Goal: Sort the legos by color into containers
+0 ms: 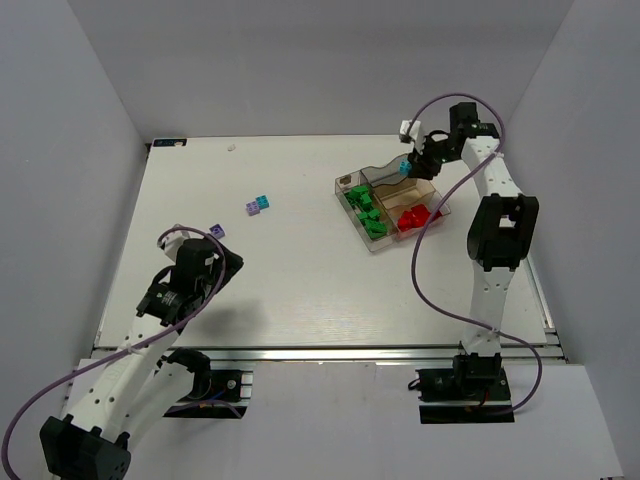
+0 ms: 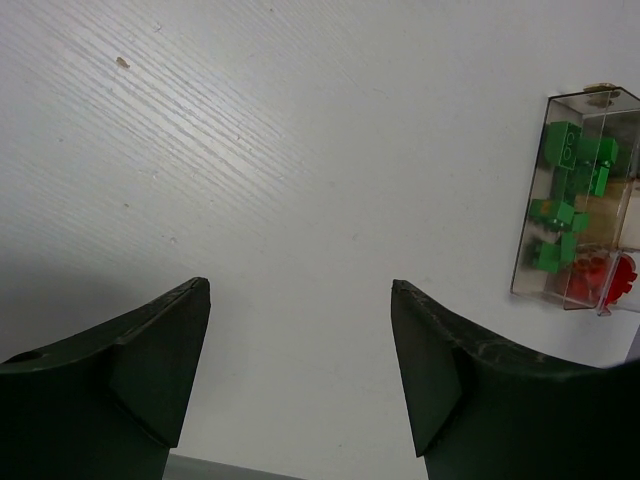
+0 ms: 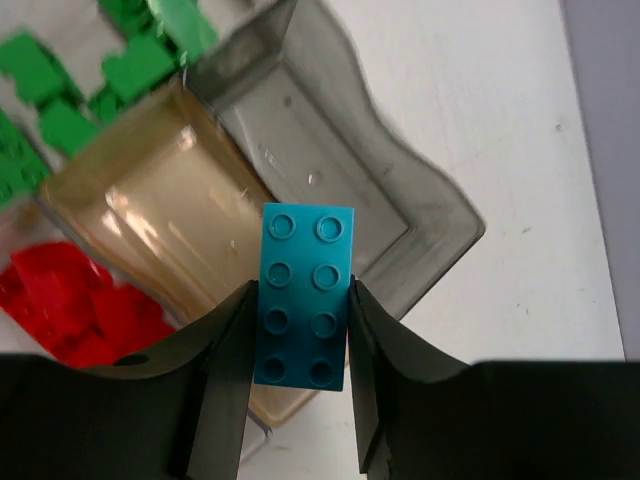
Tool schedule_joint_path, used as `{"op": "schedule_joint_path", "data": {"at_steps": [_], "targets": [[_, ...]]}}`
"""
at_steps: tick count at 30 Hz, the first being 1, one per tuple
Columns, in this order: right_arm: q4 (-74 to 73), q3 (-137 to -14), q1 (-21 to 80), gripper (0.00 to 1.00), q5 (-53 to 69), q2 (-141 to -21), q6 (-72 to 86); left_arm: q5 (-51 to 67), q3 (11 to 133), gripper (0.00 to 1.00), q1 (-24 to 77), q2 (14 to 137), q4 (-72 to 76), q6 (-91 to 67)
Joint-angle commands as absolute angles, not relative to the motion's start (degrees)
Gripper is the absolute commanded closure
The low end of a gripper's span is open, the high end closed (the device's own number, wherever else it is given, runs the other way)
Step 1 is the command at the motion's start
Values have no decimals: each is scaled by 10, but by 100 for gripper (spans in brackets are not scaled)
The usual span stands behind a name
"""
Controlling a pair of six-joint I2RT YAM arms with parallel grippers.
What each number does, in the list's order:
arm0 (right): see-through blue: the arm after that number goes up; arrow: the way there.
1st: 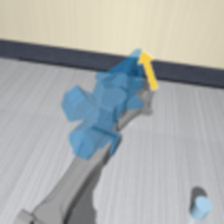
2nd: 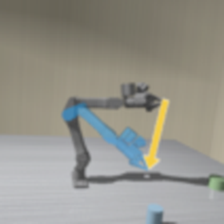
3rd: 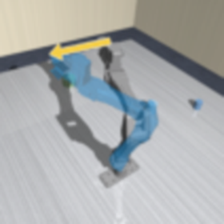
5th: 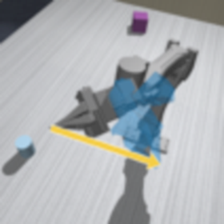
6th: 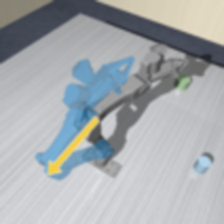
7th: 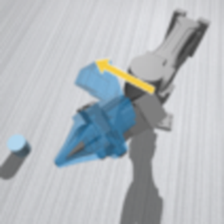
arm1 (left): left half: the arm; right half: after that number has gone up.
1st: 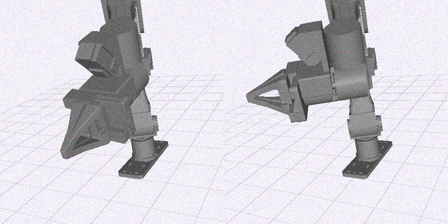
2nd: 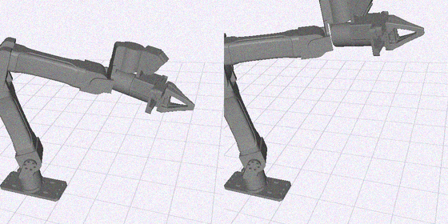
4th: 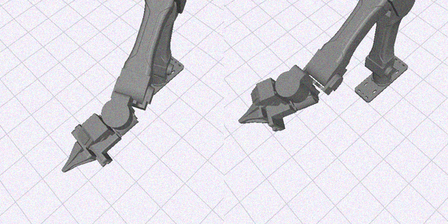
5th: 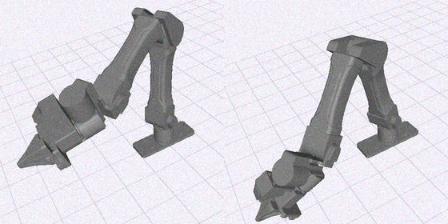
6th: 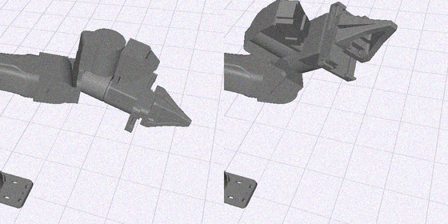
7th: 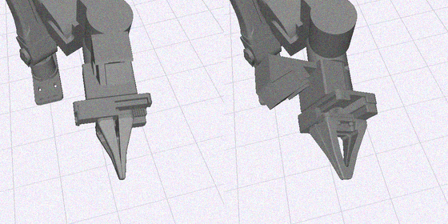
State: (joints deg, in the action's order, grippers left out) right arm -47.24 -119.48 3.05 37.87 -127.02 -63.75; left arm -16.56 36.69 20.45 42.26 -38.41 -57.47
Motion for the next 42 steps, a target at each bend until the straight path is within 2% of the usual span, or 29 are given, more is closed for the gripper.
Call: {"op": "schedule_joint_path", "data": {"at_steps": [1, 3, 6, 10, 13, 15, 16, 18, 22, 24, 26, 28, 29, 31, 32, 33, 35, 36, 37, 38, 39, 40, 42], "targets": [[-633, -1249, 25, 100, 380, -1288, -855, -160, 360, 18, 201, 422, -375, -577], [-607, -1192, 33, 100, 357, -1274, -885, -161, 358, 17, 201, 424, -374, -576], [-557, -1132, 47, 92, 319, -1257, -923, -156, 353, 17, 201, 425, -367, -577], [-565, -1133, 54, 85, 309, -1260, -934, -157, 357, 16, 201, 427, -368, -576], [-544, -1115, 55, 66, 301, -1256, -923, -155, 352, 16, 201, 425, -367, -576], [-525, -1107, 55, 43, 303, -1247, -908, -152, 351, 16, 201, 425, -360, -575], [-518, -1103, 54, 39, 308, -1245, -901, -149, 352, 16, 201, 426, -358, -576], [-505, -1104, 54, 34, 317, -1235, -883, -145, 354, 16, 201, 438, -342, -570], [-488, -1115, 53, 34, 338, -1214, -837, -127, 377, 16, 201, 490, -287, -546], [-472, -1117, 54, 34, 349, -1202, -804, -120, 409, 19, 201, 525, -270, -527], [-423, -1099, 56, 36, 355, -1173, -738, -109, 449, 34, 201, 583, -249, -505], [-356, -1073, 59, 39, 374, -1149, -699, -102, 478, 53, 201, 645, -233, -491], [-326, -1056, 62, 47, 380, -1120, -638, -97, 495, 69, 201, 667, -230, -476], [-251, -1004, 66, 60, 404, -1081, -579, -91, 546, 81, 196, 733, -232, -459], [-235, -989, 72, 64, 418, -1069, -533, -85, 563, 87, 188, 758, -235, -456], [-224, -966, 80, 66, 443, -1061, -512, -81, 597, 87, 179, 780, -237, -456], [-223, -953, 90, 64, 475, -1043, -464, -66, 630, 86, 168, 848, -236, -457], [-223, -943, 104, 61, 502, -1040, -447, -43, 666, 74, 161, 870, -236, -459], [-225, -938, 112, 47, 511, -1034, -429, -33, 691, 66, 150, 894, -243, -460], [-224, -933, 118, 41, 521, -1031, -413, -24, 714, 58, 144, 947, -250, -459], [-220, -926, 136, 36, 527, -1027, -377, -2, 741, 43, 138, 973, -259, -457], [-210, -909, 141, 27, 526, -1020, -352, 19, 799, 39, 133, 998, -276, -445], [-166, -876, 161, 17, 509, -1004, -287, 42, 858, 34, 125, 1074, -317, -428]]}}
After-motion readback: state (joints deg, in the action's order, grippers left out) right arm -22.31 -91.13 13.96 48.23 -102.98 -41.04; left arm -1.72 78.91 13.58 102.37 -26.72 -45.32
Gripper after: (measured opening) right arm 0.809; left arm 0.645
